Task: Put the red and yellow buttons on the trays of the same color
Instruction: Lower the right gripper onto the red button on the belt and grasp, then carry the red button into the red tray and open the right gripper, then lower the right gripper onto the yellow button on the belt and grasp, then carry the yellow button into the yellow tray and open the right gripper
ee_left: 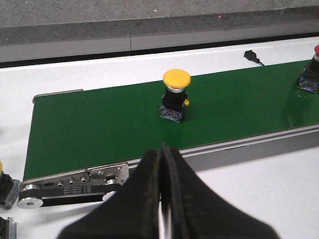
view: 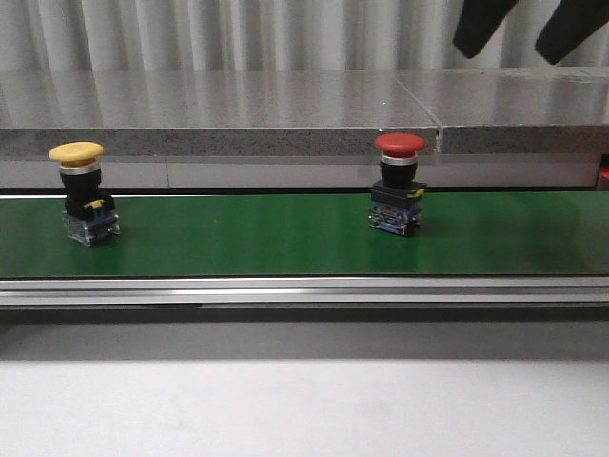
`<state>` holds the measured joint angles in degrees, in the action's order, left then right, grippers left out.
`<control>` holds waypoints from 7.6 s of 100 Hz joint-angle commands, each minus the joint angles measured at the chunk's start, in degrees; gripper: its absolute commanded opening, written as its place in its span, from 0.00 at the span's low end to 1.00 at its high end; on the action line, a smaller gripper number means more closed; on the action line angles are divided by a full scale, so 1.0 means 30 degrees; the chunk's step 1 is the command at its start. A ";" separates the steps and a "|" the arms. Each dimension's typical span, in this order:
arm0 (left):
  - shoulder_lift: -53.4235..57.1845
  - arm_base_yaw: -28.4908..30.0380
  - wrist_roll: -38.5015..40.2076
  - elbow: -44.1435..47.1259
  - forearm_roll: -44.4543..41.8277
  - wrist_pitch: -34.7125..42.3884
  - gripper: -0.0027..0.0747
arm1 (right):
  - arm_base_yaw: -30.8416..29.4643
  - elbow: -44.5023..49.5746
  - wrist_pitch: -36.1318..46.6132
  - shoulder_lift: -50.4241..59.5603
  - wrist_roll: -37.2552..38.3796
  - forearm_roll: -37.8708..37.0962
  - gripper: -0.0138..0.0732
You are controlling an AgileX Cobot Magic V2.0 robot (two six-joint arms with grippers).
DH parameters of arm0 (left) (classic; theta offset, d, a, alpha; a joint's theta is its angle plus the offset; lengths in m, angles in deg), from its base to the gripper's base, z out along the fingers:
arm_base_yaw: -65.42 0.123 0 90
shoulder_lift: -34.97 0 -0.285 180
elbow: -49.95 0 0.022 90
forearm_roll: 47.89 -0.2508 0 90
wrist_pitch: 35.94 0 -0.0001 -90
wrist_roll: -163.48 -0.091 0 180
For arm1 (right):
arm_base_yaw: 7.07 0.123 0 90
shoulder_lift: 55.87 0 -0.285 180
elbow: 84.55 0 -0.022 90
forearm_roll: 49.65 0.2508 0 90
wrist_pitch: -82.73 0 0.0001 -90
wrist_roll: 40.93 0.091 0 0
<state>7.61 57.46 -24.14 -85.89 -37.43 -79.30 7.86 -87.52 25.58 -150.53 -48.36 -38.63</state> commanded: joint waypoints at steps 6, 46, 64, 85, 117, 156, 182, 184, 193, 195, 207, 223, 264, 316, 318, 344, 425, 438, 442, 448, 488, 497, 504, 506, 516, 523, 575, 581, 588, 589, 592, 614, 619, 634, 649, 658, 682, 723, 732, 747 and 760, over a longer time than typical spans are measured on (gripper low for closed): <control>-0.0138 -0.0187 -0.0050 -0.0483 0.0281 0.1274 0.01 | -0.0006 -0.2144 -0.1299 -0.1401 -0.1134 0.1198 0.84; -0.0138 -0.0187 -0.0050 -0.0483 0.0281 0.1274 0.01 | -0.0006 -0.3228 -0.1538 -0.4468 -0.1893 0.1256 0.84; -0.0138 -0.0187 -0.0050 -0.0483 0.0281 0.1274 0.01 | -0.0006 -0.3228 -0.1257 -0.4801 -0.2227 0.1256 0.71; -0.0138 -0.0187 -0.0050 -0.0483 0.0281 0.1274 0.01 | -0.0098 -0.3177 -0.1277 -0.4829 -0.2227 0.1233 0.31; -0.0138 -0.0187 -0.0050 -0.0483 0.0281 0.1274 0.01 | -0.3022 -0.3177 -0.0471 -0.3055 -0.2164 0.1188 0.26; -0.0138 -0.0187 -0.0050 -0.0483 0.0281 0.1274 0.01 | -1.0445 -0.3194 0.0251 -0.2407 -0.2164 0.1188 0.26; -0.0138 -0.0187 -0.0050 -0.0483 0.0281 0.1274 0.01 | -1.2812 -0.3173 0.1684 -0.2927 -0.2164 0.1168 0.26; -0.0138 -0.0187 -0.0050 -0.0483 0.0281 0.1274 0.01 | -1.2888 -0.3173 0.1762 -0.3008 -0.2164 0.1168 0.26; -0.0138 -0.0187 -0.0050 -0.0483 0.0281 0.1274 0.01 | -1.3118 -0.3173 0.2194 -0.3438 -0.2164 0.1145 0.26; -0.0138 -0.0187 -0.0050 -0.0483 0.0281 0.1274 0.01 | -1.3149 -0.3173 0.2252 -0.3544 -0.2140 0.1145 0.26; -0.0138 -0.0187 -0.0050 -0.0483 0.0281 0.1274 0.01 | -1.3208 -0.3234 0.2877 -0.4395 -0.1718 0.1131 0.26; -0.0138 -0.0187 -0.0050 -0.0483 0.0281 0.1274 0.01 | -1.3491 -0.3595 0.3626 -0.5591 -0.1379 0.1128 0.26; -0.0138 -0.0187 -0.0050 -0.0483 0.0281 0.1274 0.01 | -1.3716 -0.6087 0.3391 -0.9154 -0.1309 0.1616 0.26; -0.0138 -0.0187 -0.0050 -0.0483 0.0281 0.1274 0.01 | -1.3716 -0.6088 0.3342 -0.9290 -0.1309 0.1699 0.84; -0.0138 -0.0187 -0.0050 -0.0483 0.0281 0.1274 0.01 | -1.3716 -0.6088 0.3342 -0.9193 -0.1309 0.1699 0.84; -0.0138 -0.0187 -0.0050 -0.0483 0.0281 0.1274 0.01 | -1.3626 -0.5218 0.3368 -0.6828 -0.1580 0.1680 0.84; -0.0138 -0.0187 -0.0050 -0.0483 0.0281 0.1274 0.01 | -0.8885 0.1675 0.3135 0.4148 -0.1865 0.1869 0.84; -0.0138 -0.0187 -0.0050 -0.0483 0.0281 0.1274 0.01 | -0.7314 0.1675 0.1375 0.4102 -0.1865 0.1869 0.84; -0.0138 -0.0187 -0.0050 -0.0483 0.0281 0.1274 0.01 | -0.6743 0.1675 0.1138 0.4053 -0.1865 0.1911 0.84; -0.0138 -0.0187 -0.0050 -0.0483 0.0281 0.1274 0.01 | -0.5882 0.1675 0.1330 0.4053 -0.1865 0.2000 0.84; -0.0138 -0.0187 -0.0050 -0.0483 0.0281 0.1274 0.01 | -0.1157 0.0972 0.0013 0.1505 -0.2276 0.1980 0.84; -0.0138 -0.0187 -0.0050 -0.0483 0.0281 0.1274 0.01 | -0.0327 0.0282 -0.0593 0.0554 -0.2976 0.1940 0.84; -0.0138 -0.0187 -0.0050 -0.0483 0.0281 0.1274 0.01 | 0.0016 -0.0293 -0.0997 -0.0256 -0.3633 0.1907 0.84; -0.0138 -0.0187 -0.0050 -0.0483 0.0281 0.1274 0.01 | 0.0062 -0.0475 -0.1128 -0.0501 -0.3880 0.1891 0.84; -0.0138 -0.0187 -0.0050 -0.0483 0.0281 0.1274 0.01 | 0.0119 -0.1037 -0.1348 -0.1656 -0.5743 0.1851 0.84; -0.0138 -0.0187 -0.0050 -0.0483 0.0281 0.1274 0.01 | 0.0119 -0.1212 -0.1184 -0.2321 -0.6835 0.1668 0.84; -0.0138 -0.0187 -0.0050 -0.0483 0.0281 0.1274 0.01 | 0.0085 -0.1228 -0.0577 -0.3458 -0.6899 -0.0437 0.34; -0.0138 -0.0187 -0.0050 -0.0483 0.0281 0.1274 0.01 | -0.0094 -0.1228 -0.0578 -0.3086 -0.6422 -0.0350 0.33; -0.0138 -0.0187 -0.0050 -0.0483 0.0281 0.1274 0.01 | -0.0444 -0.1228 -0.0578 -0.2490 -0.5608 -0.0328 0.33; -0.0138 -0.0187 -0.0050 -0.0483 0.0281 0.1274 0.01 | -0.0493 -0.1228 -0.0578 -0.2368 -0.5517 -0.0328 0.33; -0.0138 -0.0187 -0.0050 -0.0483 0.0281 0.1274 0.01 | -0.0702 -0.1228 -0.0578 -0.2105 -0.4966 -0.0328 0.33; -0.0138 -0.0187 -0.0050 -0.0483 0.0281 0.1274 0.01 | -0.3462 -0.0709 -0.0701 -0.0283 -0.1954 -0.0345 0.33; -0.0138 -0.0187 -0.0050 -0.0483 0.0281 0.1274 0.01 | -0.4253 -0.0373 -0.0660 0.0057 -0.1404 -0.0345 0.33; -0.0138 -0.0187 -0.0050 -0.0483 0.0281 0.1274 0.01 | -0.6759 0.0897 -0.0295 0.0761 -0.0219 -0.0345 0.33; -0.0138 -0.0187 -0.0050 -0.0483 0.0281 0.1274 0.01 | -0.9518 0.2228 0.0347 0.1010 0.0392 -0.0407 0.33; -0.0138 -0.0187 -0.0050 -0.0483 0.0281 0.1274 0.01 | -1.1227 0.2857 0.1068 0.1010 0.0919 -0.0423 0.33; -0.0138 -0.0187 -0.0050 -0.0483 0.0281 0.1274 0.01 | -1.5486 0.4166 0.2641 0.0769 0.2081 -0.0425 0.33; -0.0138 -0.0187 -0.0050 -0.0483 0.0281 0.1274 0.01 | -1.6372 0.5020 0.4427 -0.2774 0.2789 0.0522 0.33; -0.0138 -0.0187 -0.0050 -0.0483 0.0281 0.1274 0.01 | -1.6372 0.5020 0.4582 -0.3502 0.2789 0.0643 0.34; -0.0138 -0.0187 -0.0050 -0.0483 0.0281 0.1274 0.01 | -1.6372 0.5020 0.4360 -0.3874 0.2675 0.0662 0.45; -0.0138 -0.0187 -0.0050 -0.0483 0.0281 0.1274 0.01 | -1.6372 0.5020 0.4358 -0.3762 0.2672 0.0662 0.72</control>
<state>7.61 57.46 -24.14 -85.89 -37.43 -79.30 -41.01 -71.27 37.85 -164.15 -39.94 -37.24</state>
